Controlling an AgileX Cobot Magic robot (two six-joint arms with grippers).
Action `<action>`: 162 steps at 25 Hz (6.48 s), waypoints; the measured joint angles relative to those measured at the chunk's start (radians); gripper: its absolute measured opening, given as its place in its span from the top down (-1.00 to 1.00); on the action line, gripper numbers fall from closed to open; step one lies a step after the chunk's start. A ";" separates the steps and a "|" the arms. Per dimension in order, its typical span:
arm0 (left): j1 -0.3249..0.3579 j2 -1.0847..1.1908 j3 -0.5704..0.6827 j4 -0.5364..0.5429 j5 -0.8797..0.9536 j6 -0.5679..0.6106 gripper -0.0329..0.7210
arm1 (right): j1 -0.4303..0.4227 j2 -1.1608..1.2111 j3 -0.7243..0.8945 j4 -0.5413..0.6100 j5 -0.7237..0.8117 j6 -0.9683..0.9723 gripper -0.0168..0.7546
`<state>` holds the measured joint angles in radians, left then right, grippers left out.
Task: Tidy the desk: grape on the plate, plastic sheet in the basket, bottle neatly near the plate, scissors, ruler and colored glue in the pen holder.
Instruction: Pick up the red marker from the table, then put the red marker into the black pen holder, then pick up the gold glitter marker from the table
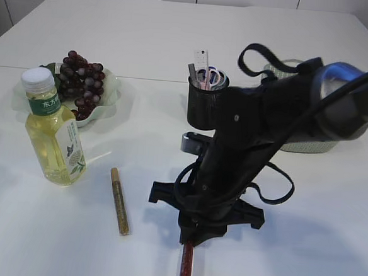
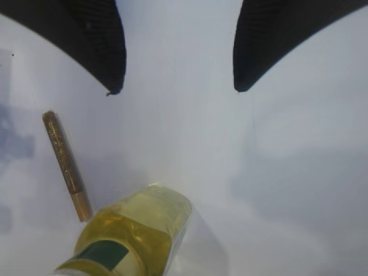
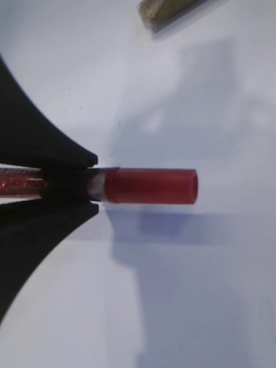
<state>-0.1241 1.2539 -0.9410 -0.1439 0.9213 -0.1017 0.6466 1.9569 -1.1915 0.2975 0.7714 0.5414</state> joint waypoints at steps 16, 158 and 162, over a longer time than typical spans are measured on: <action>0.000 0.000 0.000 -0.003 0.010 0.000 -0.24 | -0.390 -0.103 0.000 0.986 0.053 -1.113 0.58; 0.000 0.000 0.000 -0.025 0.070 0.000 -0.24 | 0.096 0.510 -0.939 -0.151 0.459 -0.237 0.12; 0.000 0.000 0.000 -0.025 0.069 0.000 -0.24 | 0.096 0.517 -0.939 -0.152 0.457 -0.237 0.12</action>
<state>-0.1241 1.2539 -0.9410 -0.1693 0.9898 -0.1017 0.7422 2.4737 -2.1305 0.1456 1.2287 0.3043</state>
